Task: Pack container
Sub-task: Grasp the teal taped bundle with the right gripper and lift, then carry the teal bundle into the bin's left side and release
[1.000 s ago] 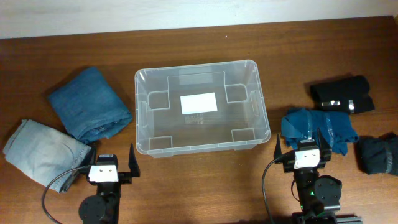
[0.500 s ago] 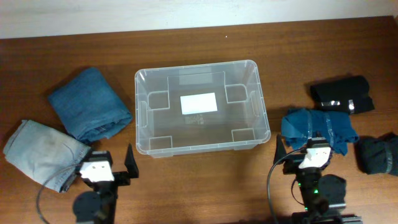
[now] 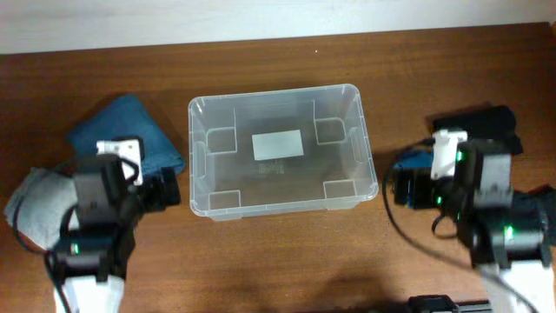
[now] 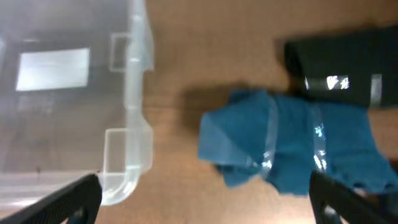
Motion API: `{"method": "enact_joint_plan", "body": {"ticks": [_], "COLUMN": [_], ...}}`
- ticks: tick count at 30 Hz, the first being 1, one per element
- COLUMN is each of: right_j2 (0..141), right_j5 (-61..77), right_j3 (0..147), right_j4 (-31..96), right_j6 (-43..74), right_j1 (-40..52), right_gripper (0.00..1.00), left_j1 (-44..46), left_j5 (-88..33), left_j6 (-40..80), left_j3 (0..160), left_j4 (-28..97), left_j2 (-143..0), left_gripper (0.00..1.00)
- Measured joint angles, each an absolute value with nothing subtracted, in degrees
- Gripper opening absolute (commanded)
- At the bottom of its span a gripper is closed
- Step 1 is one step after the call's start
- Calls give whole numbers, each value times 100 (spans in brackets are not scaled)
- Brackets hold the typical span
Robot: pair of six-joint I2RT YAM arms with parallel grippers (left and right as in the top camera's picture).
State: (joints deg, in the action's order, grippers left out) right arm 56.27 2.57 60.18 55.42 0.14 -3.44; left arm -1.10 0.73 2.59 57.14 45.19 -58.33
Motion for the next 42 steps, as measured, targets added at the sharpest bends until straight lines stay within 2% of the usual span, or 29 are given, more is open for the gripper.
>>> {"method": "enact_joint_plan", "body": {"ticks": [3,10,14,18,23,25,26,27,29,33,34,38,42], "right_j2": [6012,6506,6639,6860,7581,7999,8119,8248,8536,8873,8866,8545,7671], "right_j5": [624,2158,2703,3341,3948,4112,4156,4171,4237,4364,4388,4401,4281], "right_j3": [6106,5500,4639,3656,2958,2941,2932,2934,2965,2974,2980,3063,3538], "right_j4": [5575,5391,4781,3669,2119,1573,1374,1201,797,561,580,1109,2554], "right_j6": [154,309,338,443,768,934,1031,1059,1273,1535,1579,1627,1393], "right_j1": [-1192,-4309,-5293,-5671,-5457,-5190,-5063,-4967,-4722,-4355,-4320,-4272,-4204], "right_gripper": [99,99,99,99,97,89,82,63,39,17,13,9,9], "left_j1": [-110,-110,-110,-110,-110,-110,-110,-110,-110,-110,-110,-110,-110], "left_j5": [73,73,73,73,73,73,73,73,73,73,73,73,73], "left_j6": [259,259,259,259,259,259,259,259,259,259,259,259,259], "left_j3": [5966,5990,5992,5992,5994,5994,5994,5994,5996,5994,5996,5996,5996], "left_j4": [4613,4648,4615,4576,4493,4462,4451,4456,4451,4453,4453,4456,4458], "left_j2": [-6114,-6173,-6173,-6173,-6173,-6173,-6173,-6173,-6173,-6173,-6173,-6173,-6173], "left_gripper": [99,99,99,99,99,99,99,99,99,99,99,99,100]}}
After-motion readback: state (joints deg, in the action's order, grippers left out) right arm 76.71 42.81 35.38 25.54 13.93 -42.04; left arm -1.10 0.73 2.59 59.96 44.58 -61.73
